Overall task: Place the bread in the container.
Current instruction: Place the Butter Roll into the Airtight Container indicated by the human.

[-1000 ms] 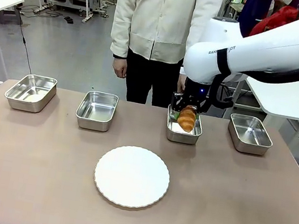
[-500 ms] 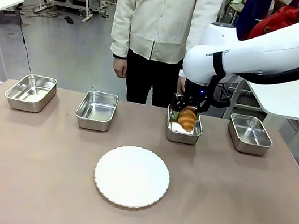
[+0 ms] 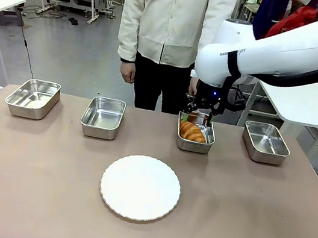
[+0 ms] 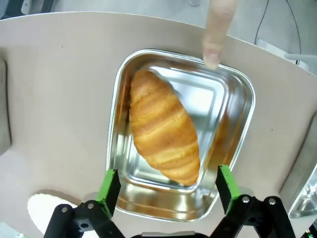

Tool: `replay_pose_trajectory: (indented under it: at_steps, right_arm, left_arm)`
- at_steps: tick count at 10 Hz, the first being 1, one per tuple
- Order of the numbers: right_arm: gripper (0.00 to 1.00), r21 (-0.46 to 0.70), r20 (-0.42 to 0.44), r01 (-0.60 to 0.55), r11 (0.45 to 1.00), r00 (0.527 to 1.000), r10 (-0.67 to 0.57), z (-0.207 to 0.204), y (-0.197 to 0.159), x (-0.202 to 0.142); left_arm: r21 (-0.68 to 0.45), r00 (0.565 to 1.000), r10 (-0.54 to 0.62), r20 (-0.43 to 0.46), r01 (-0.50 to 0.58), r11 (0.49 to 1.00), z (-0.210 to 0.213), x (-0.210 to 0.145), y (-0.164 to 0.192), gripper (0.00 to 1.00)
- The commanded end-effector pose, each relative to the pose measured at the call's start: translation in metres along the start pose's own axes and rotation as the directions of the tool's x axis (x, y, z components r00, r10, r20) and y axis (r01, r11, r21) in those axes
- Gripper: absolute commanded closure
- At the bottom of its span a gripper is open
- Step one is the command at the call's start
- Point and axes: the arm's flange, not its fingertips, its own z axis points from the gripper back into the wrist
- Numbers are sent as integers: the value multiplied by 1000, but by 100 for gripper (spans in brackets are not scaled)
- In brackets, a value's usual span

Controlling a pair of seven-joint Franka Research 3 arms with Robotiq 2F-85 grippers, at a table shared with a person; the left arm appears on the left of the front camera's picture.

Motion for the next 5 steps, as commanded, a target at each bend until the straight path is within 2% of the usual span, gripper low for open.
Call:
replay_pose_trajectory:
  at_steps: [1, 5]
  right_arm:
    - [0, 3, 1, -12, 1000, 1000, 12, -6, 1, 1]
    - [0, 3, 1, -12, 1000, 1000, 12, -6, 1, 1]
  left_arm:
    - [-6, 1000, -14, 11, 14, 1000, 0, 0, -1, 0]
    - [-6, 1000, -14, 11, 14, 1000, 0, 0, -1, 0]
